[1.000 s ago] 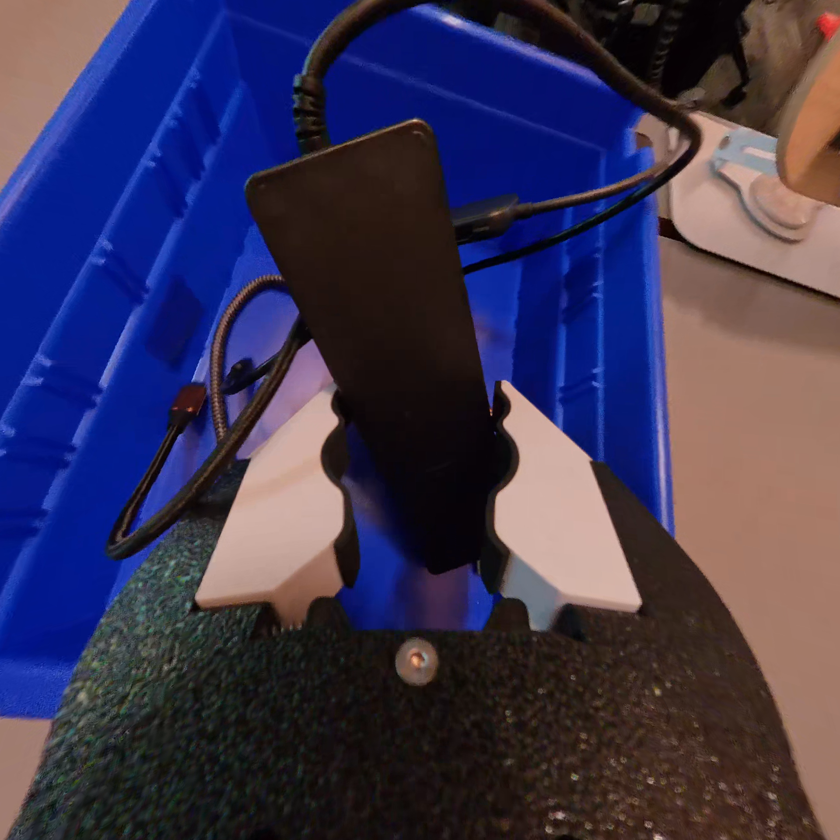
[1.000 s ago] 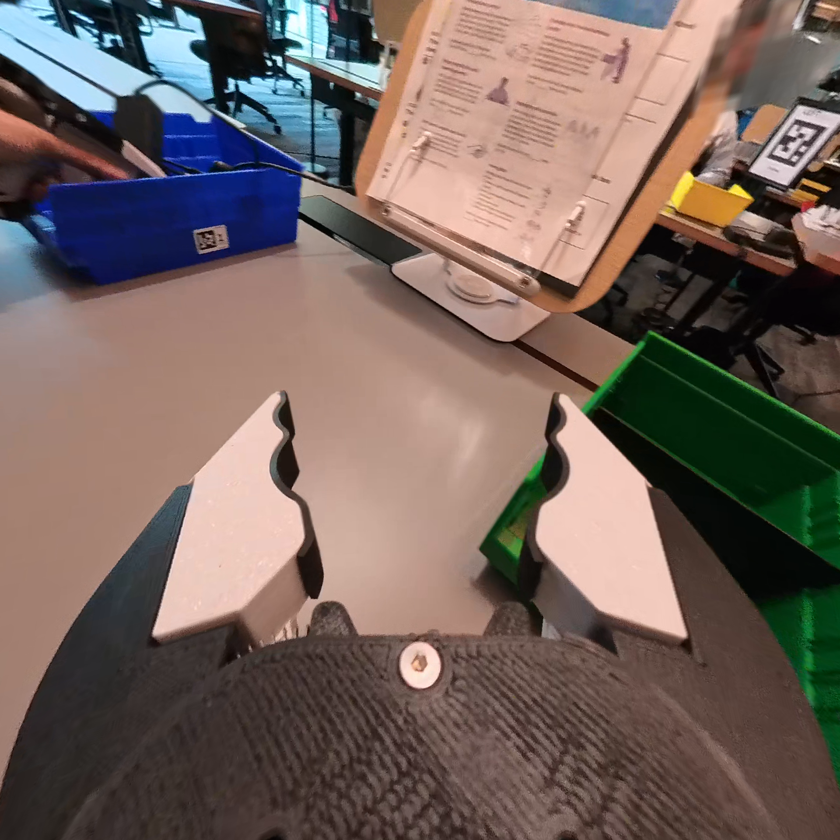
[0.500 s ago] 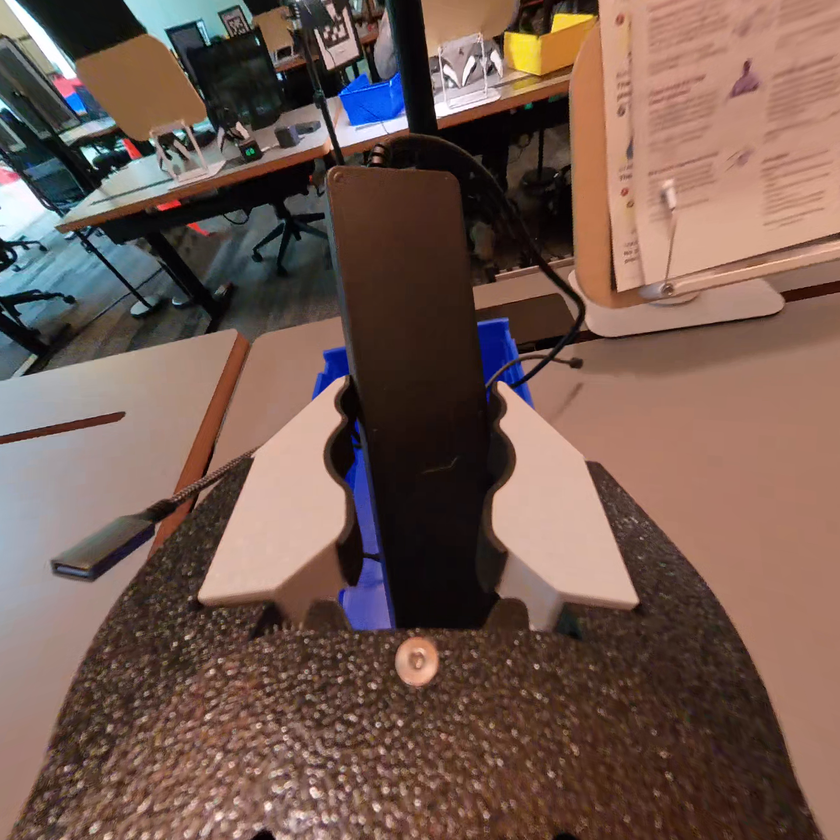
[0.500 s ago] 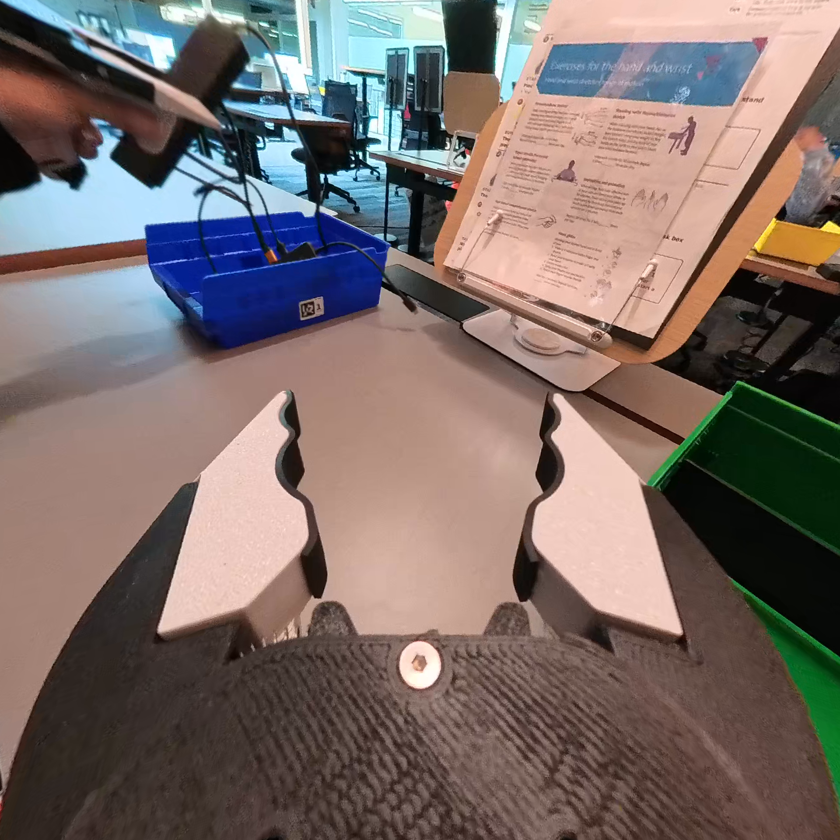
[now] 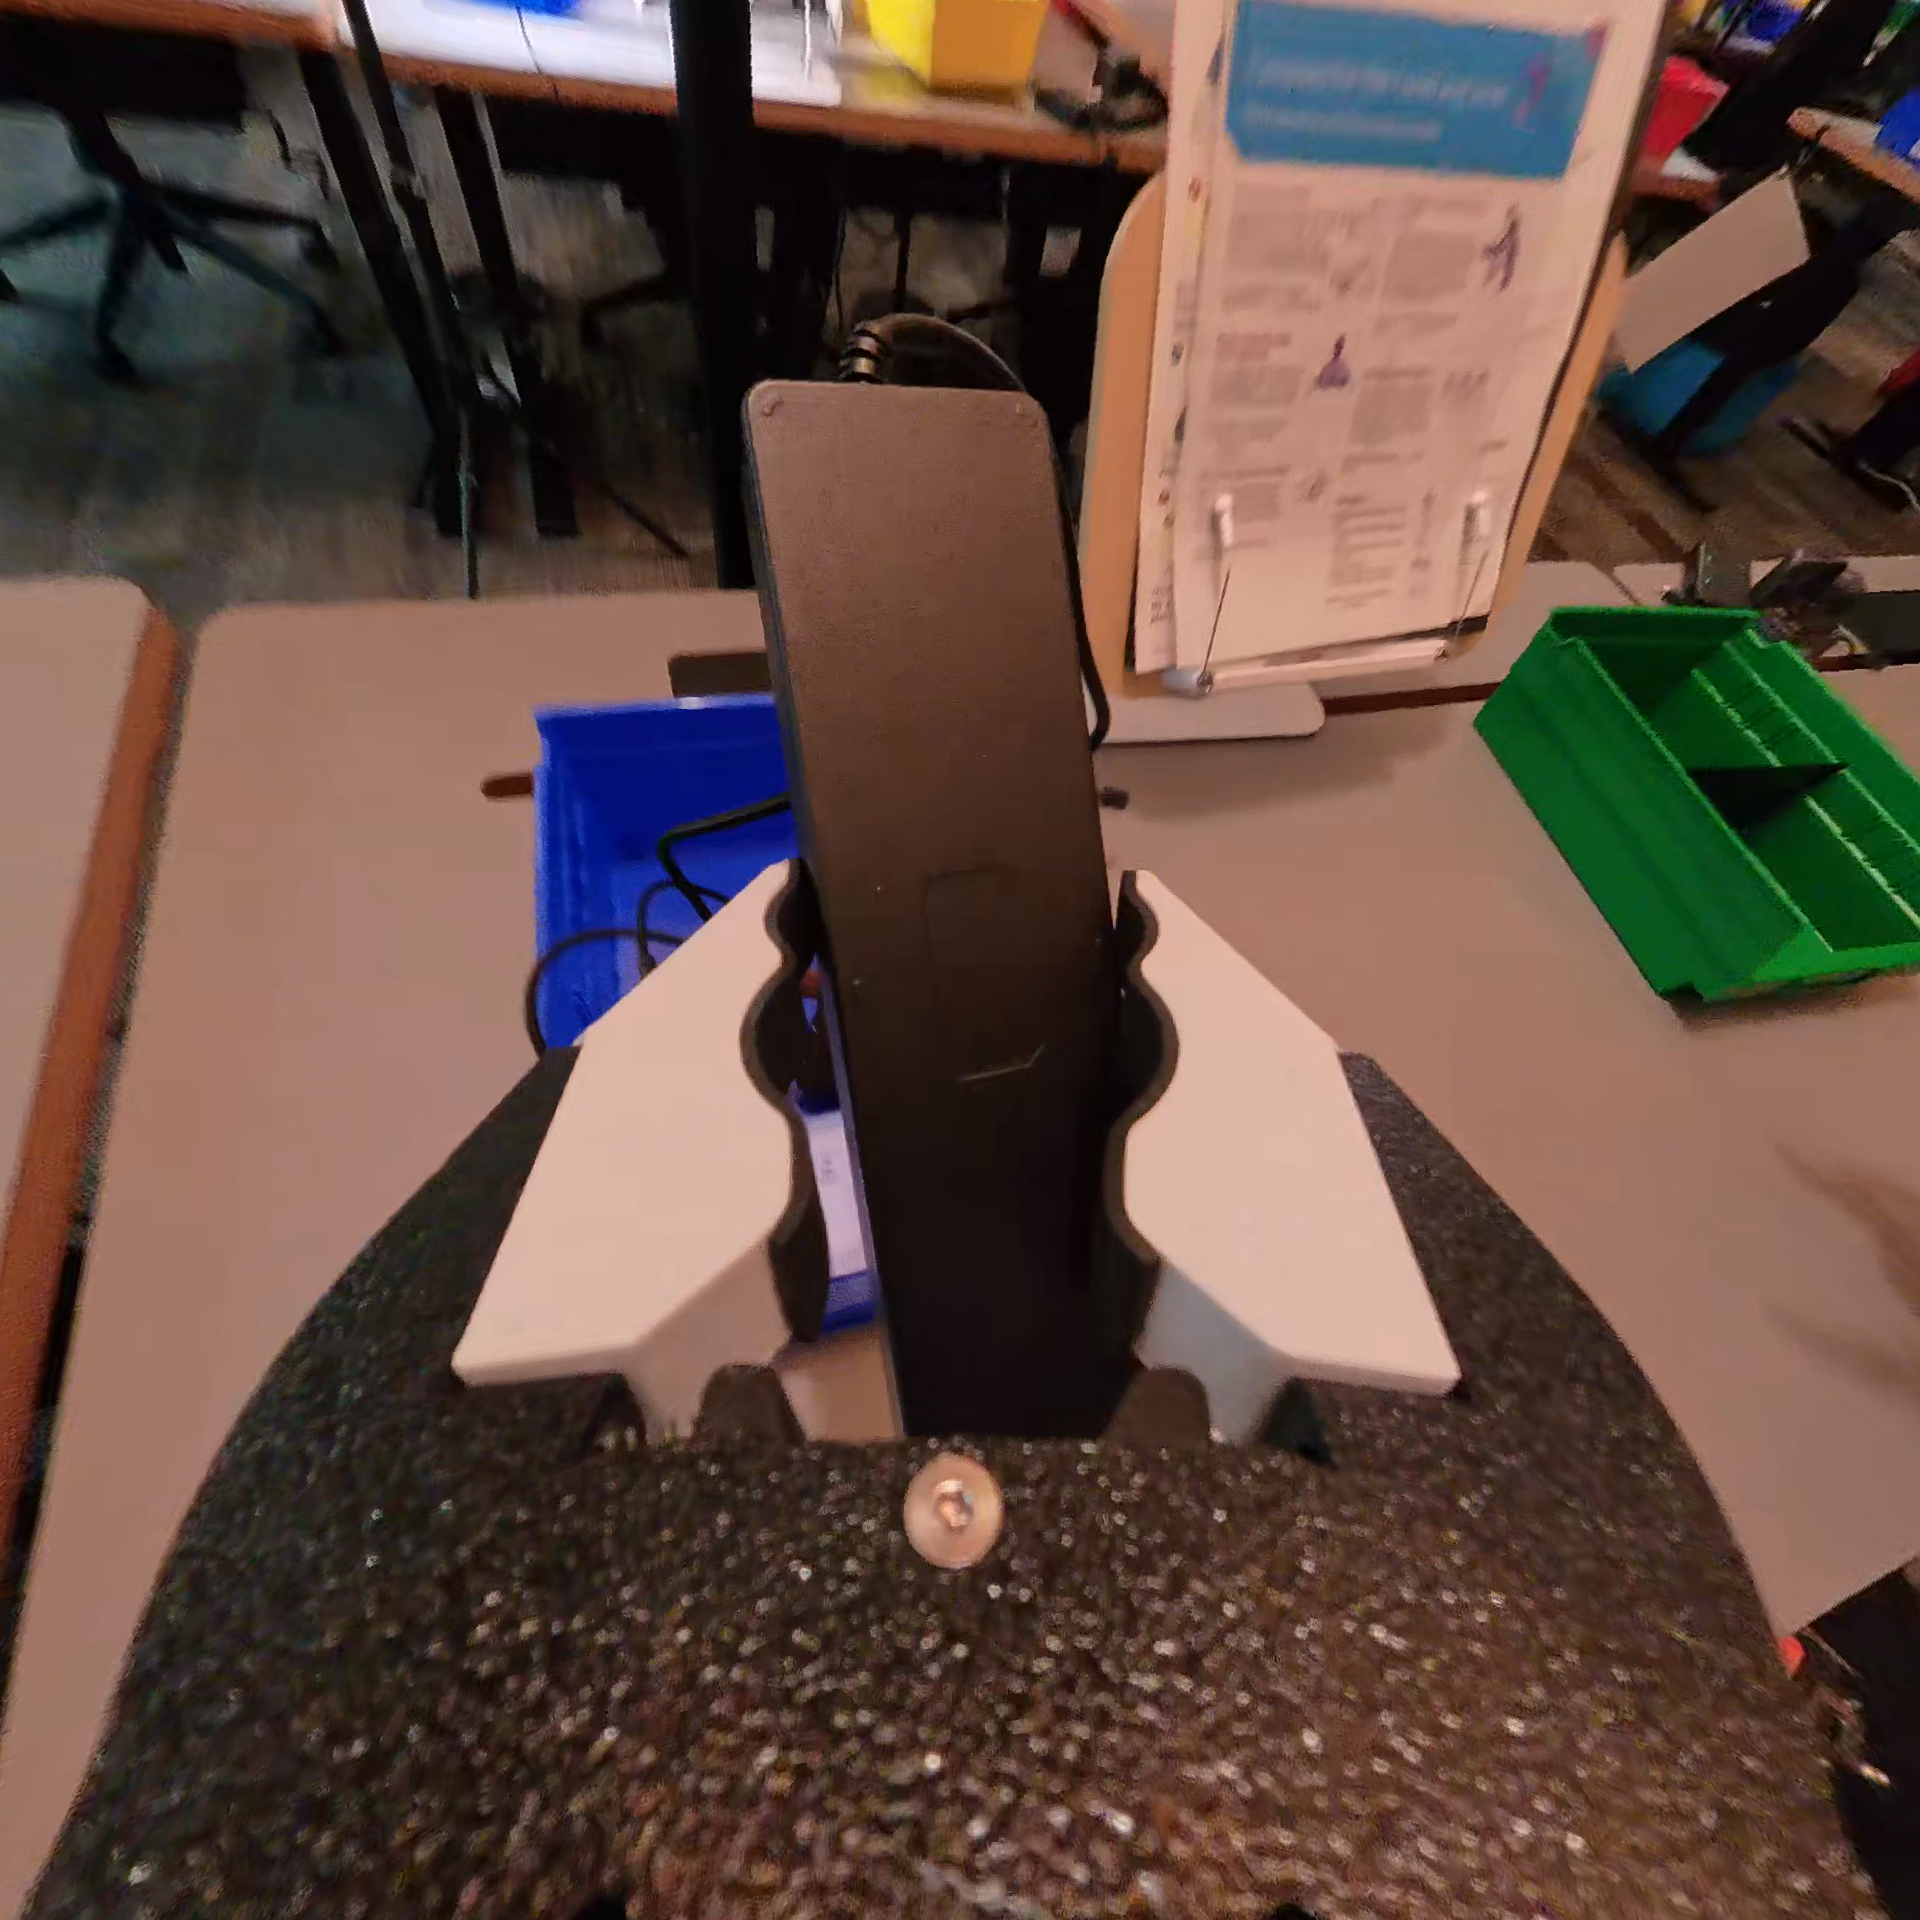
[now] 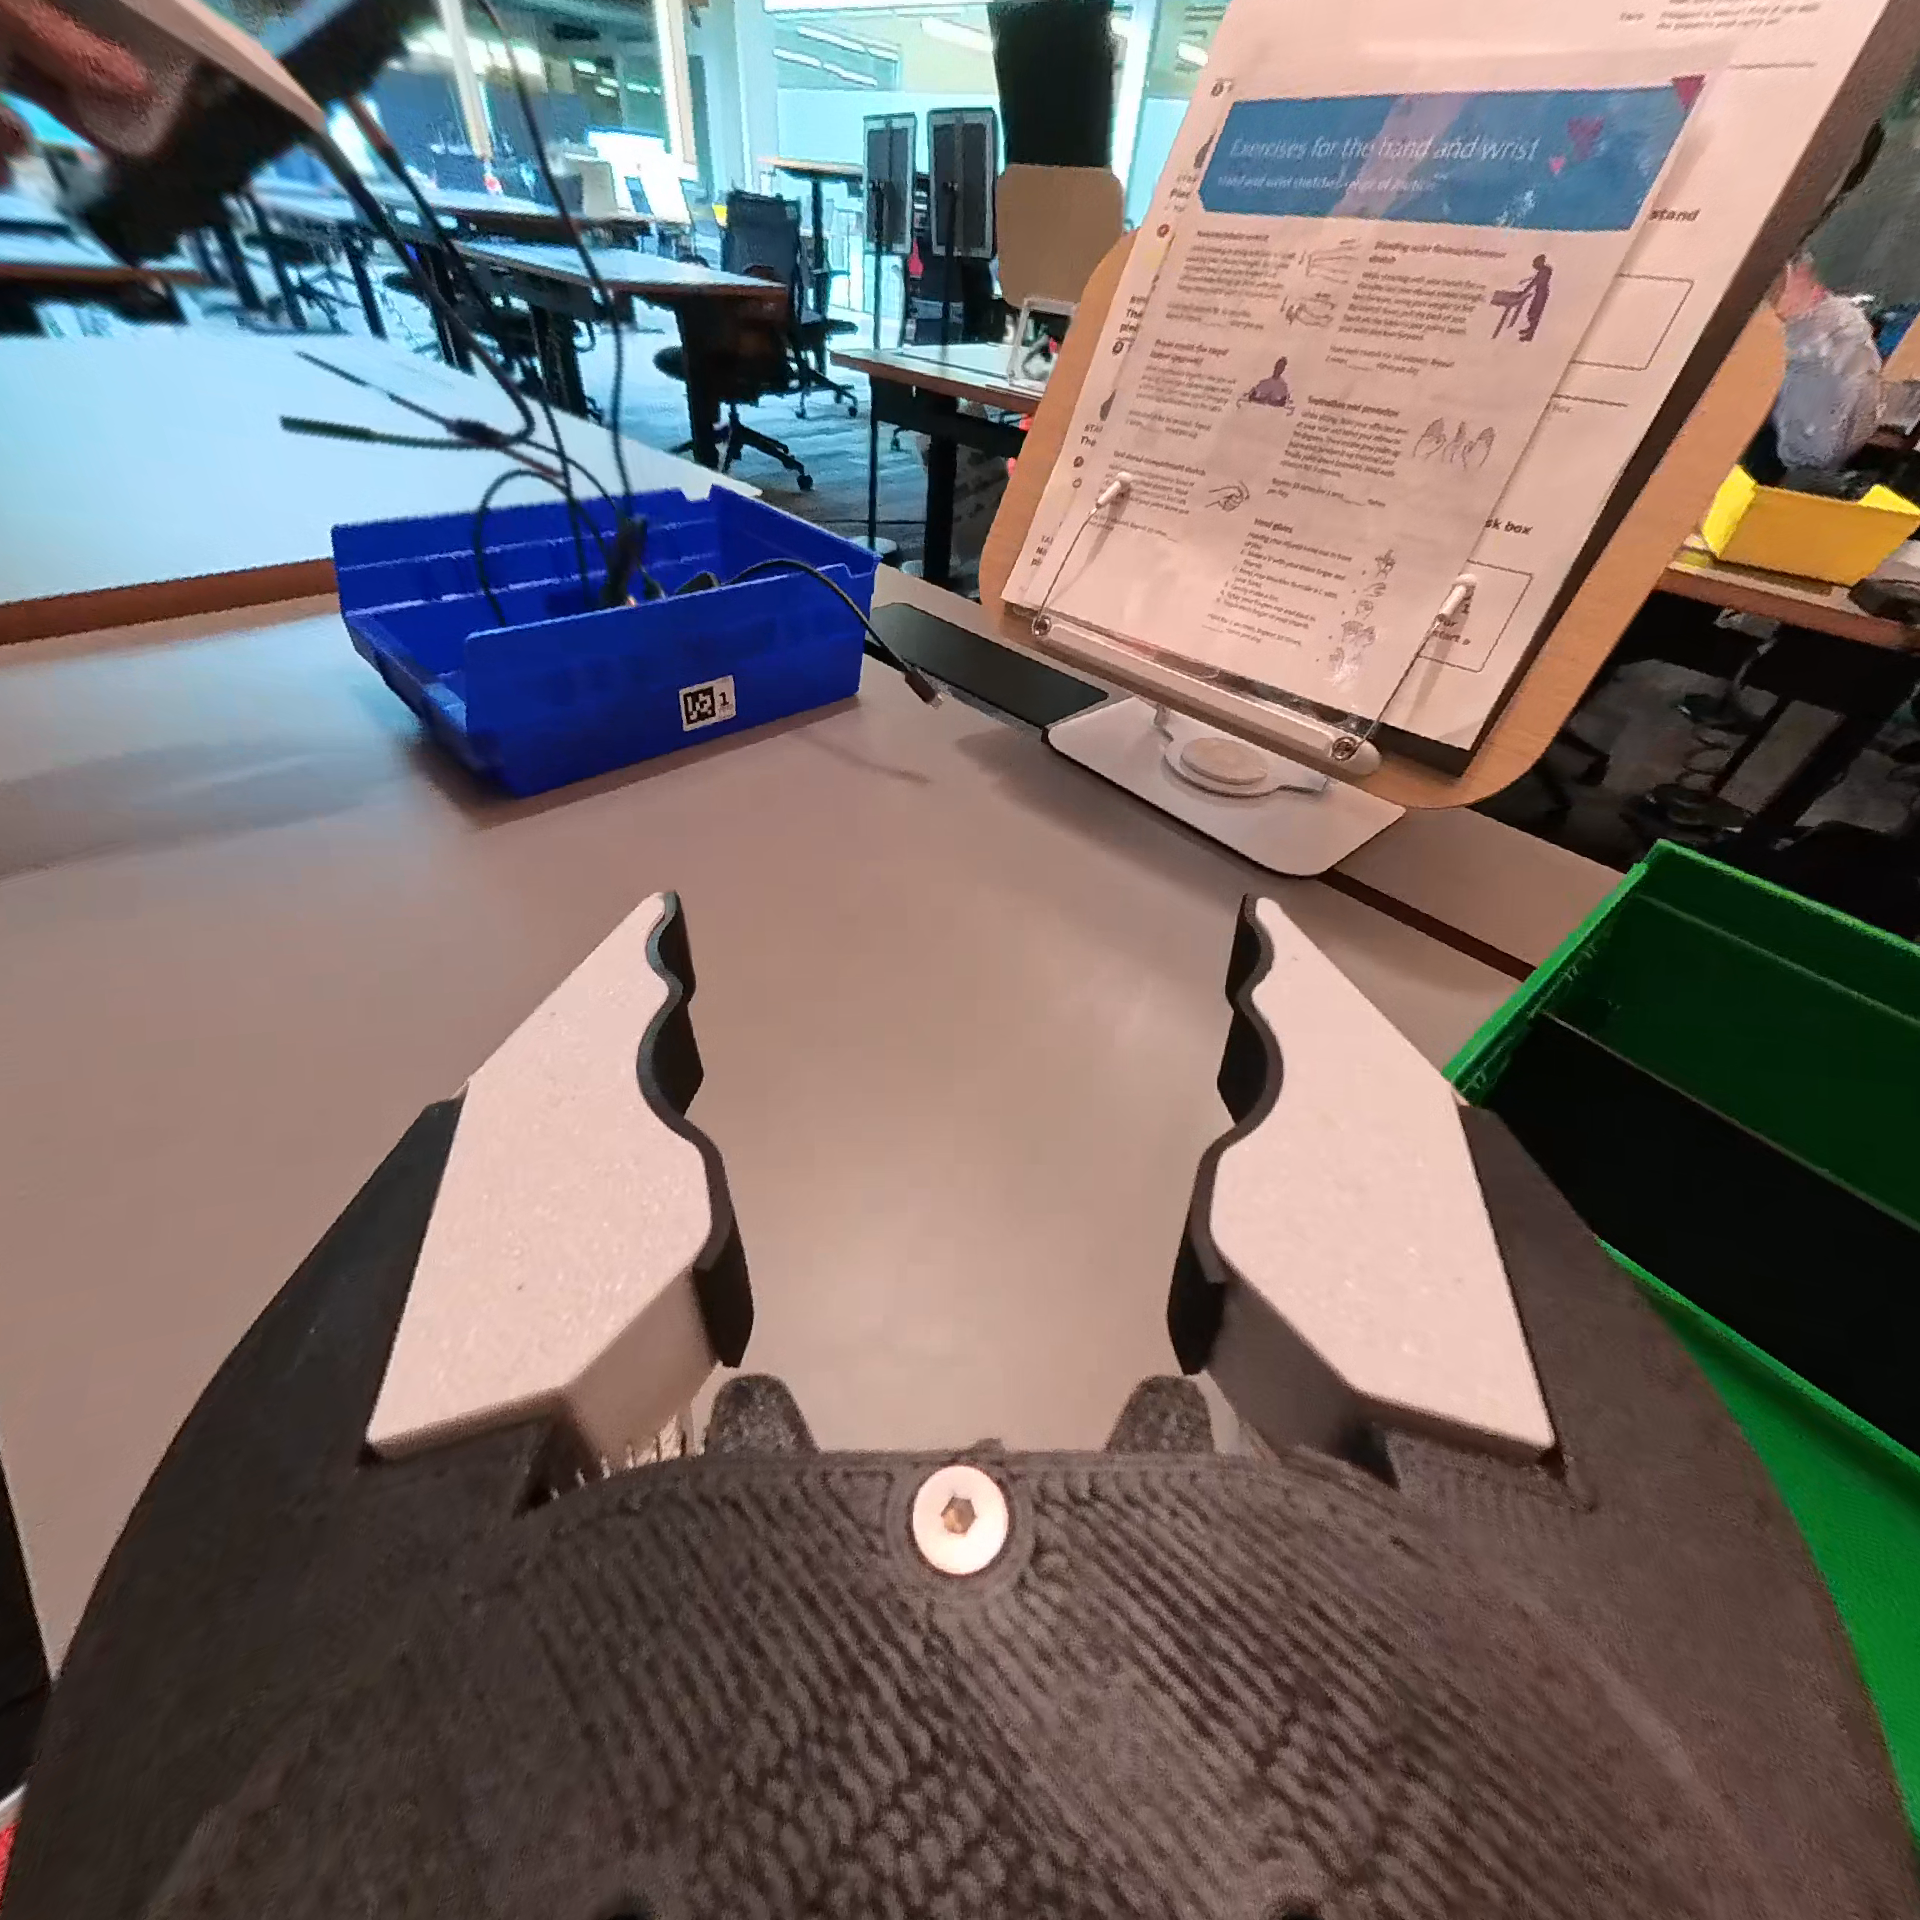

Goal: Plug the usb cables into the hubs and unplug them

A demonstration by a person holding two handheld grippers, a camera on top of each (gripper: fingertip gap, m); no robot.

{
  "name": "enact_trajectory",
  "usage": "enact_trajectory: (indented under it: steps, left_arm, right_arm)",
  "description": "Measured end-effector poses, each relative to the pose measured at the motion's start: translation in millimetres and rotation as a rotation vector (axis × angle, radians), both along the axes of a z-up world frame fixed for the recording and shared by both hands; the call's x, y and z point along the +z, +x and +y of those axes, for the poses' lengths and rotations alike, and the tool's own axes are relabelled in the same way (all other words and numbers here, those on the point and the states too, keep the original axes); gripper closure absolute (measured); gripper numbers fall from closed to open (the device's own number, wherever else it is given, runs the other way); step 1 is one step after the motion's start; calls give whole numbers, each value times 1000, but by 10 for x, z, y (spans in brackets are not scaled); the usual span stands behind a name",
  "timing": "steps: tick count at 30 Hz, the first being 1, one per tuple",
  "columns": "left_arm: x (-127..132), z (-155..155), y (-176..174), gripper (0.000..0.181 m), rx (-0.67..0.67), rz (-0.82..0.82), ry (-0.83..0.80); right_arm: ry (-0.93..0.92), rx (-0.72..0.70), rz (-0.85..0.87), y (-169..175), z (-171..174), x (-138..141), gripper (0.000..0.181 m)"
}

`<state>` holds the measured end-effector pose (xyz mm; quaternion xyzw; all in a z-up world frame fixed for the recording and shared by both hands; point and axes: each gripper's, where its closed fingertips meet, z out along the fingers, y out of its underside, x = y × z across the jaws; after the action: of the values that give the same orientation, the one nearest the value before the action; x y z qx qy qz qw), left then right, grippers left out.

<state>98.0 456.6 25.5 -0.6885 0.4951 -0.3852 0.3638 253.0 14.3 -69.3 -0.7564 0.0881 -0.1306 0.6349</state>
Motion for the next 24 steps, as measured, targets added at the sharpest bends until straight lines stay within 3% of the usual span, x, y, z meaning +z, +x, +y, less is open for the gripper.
enact_trajectory:
  steps: [8, 13, 15, 19, 24]
  left_arm:
    - [904, -188, -52, 124, -52, -121, 131]
    - [1039, -245, 73, 124, -94, -146, 171]
    - [1062, -398, 106, 124, -152, -186, 253]
    - [1041, -840, 173, 124, -227, -262, 602]
    - [706, -1451, 331, 125, -218, -201, 1283]
  right_arm:
    - [44, 50, 88, -18, 61, -47, 78]
    - [28, 52, 86, -19, 82, -97, 78]
    - [37, 63, 106, -36, 100, -105, 78]
    - [108, 124, 163, -172, 151, 14, 76]
    - [202, 179, 168, -411, 213, 278, 67]
